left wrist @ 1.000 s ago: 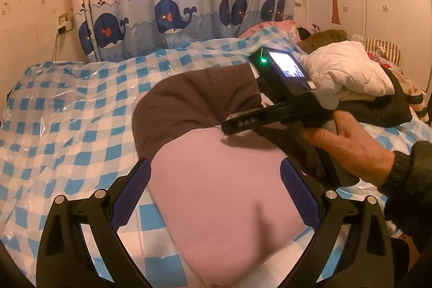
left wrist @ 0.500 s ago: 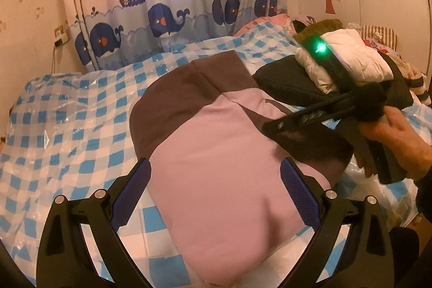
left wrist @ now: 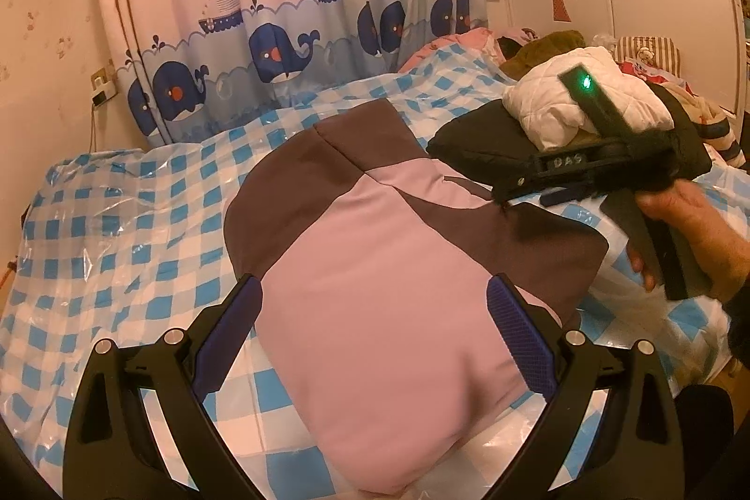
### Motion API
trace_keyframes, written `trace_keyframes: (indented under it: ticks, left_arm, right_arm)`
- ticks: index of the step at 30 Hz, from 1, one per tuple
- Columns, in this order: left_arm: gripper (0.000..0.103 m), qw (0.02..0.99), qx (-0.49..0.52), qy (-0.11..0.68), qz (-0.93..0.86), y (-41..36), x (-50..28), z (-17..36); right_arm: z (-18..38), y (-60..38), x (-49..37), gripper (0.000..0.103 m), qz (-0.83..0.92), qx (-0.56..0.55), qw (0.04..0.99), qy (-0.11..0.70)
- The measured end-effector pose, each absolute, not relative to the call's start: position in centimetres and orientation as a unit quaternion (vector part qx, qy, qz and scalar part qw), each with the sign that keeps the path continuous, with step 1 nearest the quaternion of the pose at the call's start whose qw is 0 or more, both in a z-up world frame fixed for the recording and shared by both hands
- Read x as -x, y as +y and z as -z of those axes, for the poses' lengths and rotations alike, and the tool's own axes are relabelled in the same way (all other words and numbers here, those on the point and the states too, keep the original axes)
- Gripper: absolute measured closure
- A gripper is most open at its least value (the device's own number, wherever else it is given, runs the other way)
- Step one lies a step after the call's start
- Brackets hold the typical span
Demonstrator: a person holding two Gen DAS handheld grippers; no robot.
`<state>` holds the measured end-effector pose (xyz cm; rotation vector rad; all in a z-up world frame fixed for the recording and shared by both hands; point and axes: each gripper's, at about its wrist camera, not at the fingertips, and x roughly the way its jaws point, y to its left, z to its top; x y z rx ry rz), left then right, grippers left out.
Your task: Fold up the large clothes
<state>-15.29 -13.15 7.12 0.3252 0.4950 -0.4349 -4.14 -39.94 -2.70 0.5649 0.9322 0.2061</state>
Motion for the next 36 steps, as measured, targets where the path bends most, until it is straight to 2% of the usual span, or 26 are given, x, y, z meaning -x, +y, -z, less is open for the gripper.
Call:
trace_keyframes:
  ticks: [3, 13, 17, 23, 32, 36]
  left_arm:
    - [0.011, 0.934, -0.154, 0.245, 0.211, -13.0, 15.4, -7.3]
    - [0.01, 0.937, -0.144, 0.232, 0.218, -13.1, 18.3, -9.1]
    - [0.01, 0.937, -0.142, 0.226, 0.228, -13.3, 20.2, -10.2]
    - [0.008, 0.935, -0.139, 0.229, 0.234, -13.2, 22.5, -11.4]
    - [0.007, 0.941, -0.118, 0.222, 0.226, -11.8, 24.3, -11.7]
    - [0.007, 0.936, -0.095, 0.264, 0.214, -10.2, 23.1, -10.6]
  right_arm:
    - [4.7, -38.9, 3.8, 0.007, -0.116, -0.277, 0.829, 0.471]
    - [-3.2, -38.9, 10.1, 0.007, -0.067, -0.198, 0.904, 0.373]
    - [-4.9, -38.8, 12.6, 0.007, -0.073, -0.195, 0.91, 0.358]
    - [-7.1, -34.7, 16.9, 0.007, -0.071, -0.112, 0.932, 0.339]
    - [-6.2, -29.8, 20.7, 0.007, -0.071, -0.049, 0.929, 0.359]
    - [-4.8, -29.1, 21.1, 0.007, -0.094, -0.052, 0.917, 0.383]
